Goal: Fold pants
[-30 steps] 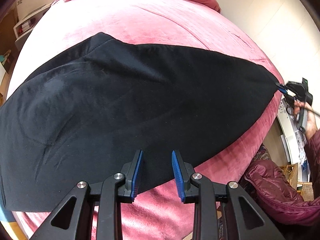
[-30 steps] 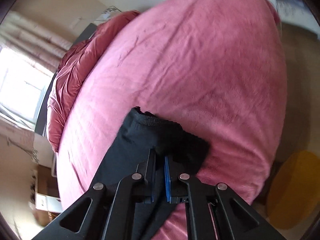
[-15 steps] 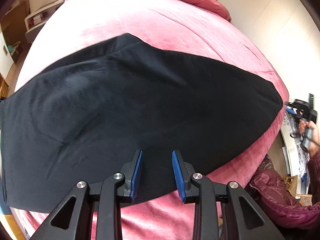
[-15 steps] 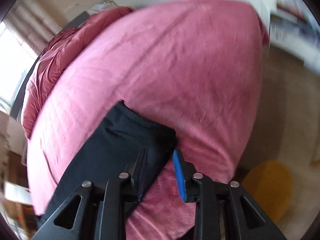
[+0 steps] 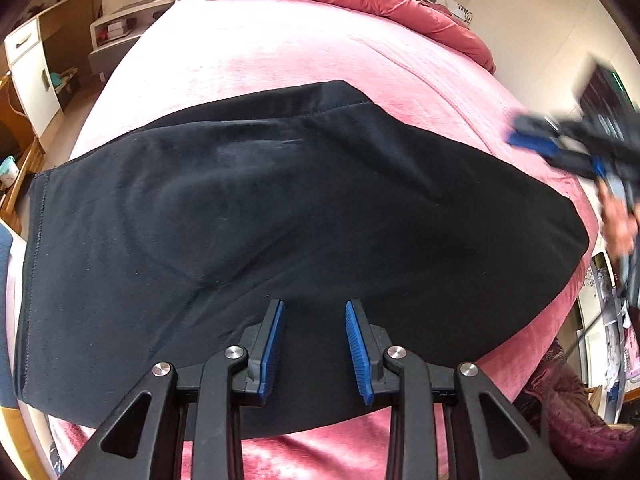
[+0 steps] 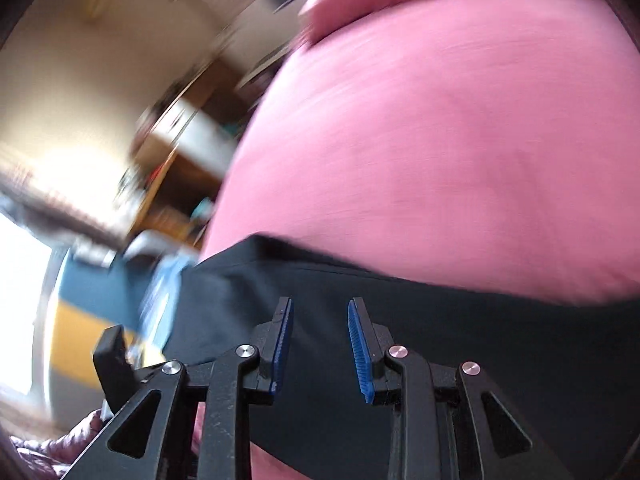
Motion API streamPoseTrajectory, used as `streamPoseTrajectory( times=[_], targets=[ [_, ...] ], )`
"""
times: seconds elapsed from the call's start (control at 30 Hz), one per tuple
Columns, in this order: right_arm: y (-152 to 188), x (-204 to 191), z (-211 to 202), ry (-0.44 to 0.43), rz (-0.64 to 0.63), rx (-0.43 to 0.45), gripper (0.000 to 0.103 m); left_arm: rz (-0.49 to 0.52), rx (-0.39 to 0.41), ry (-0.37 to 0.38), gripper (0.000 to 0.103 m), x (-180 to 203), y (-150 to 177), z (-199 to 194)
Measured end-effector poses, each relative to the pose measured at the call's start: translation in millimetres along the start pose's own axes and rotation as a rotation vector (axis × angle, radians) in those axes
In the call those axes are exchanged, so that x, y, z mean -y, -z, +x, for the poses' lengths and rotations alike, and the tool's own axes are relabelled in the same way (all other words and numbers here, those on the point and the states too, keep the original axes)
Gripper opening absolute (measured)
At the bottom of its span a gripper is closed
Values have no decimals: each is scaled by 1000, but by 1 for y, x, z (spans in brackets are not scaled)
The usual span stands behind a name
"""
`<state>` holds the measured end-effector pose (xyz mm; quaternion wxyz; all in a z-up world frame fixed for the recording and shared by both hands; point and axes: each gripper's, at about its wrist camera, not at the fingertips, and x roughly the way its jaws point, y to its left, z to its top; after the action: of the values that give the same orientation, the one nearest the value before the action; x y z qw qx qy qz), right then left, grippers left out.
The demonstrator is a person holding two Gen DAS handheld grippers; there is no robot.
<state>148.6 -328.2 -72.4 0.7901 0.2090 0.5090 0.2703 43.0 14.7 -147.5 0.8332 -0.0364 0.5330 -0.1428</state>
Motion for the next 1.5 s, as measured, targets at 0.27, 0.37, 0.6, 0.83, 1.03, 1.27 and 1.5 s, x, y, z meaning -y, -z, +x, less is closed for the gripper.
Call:
streamPoseTrajectory(
  times=[0.27,0.37,0.6,0.83,1.03,1.27,1.5],
  targets=[
    [-49,-50,115,-73,-70,-233,30,-22,15,22,32,-14,16,1],
    [-60,-47,142,-59,-85,-309,30,-30,19,36,32,-15,15,3],
    [-65,-62,160,-98,-175,-324,14,-46,22,52,32,-28,14,1],
    [-81,-43,168,68,-112,-205,4,-98,22,72,32,-41,15,7],
    [-73,-48,182,128,-114,-213,8,-122,21,93,32,-51,13,-7],
    [-66,-47,119,95,-59,-103,31,-224,85,2,32,-103,20,-41],
    [-10,-68,73,136,-165,-93,31,-419,149,-133,32,-183,43,-81]
  ],
)
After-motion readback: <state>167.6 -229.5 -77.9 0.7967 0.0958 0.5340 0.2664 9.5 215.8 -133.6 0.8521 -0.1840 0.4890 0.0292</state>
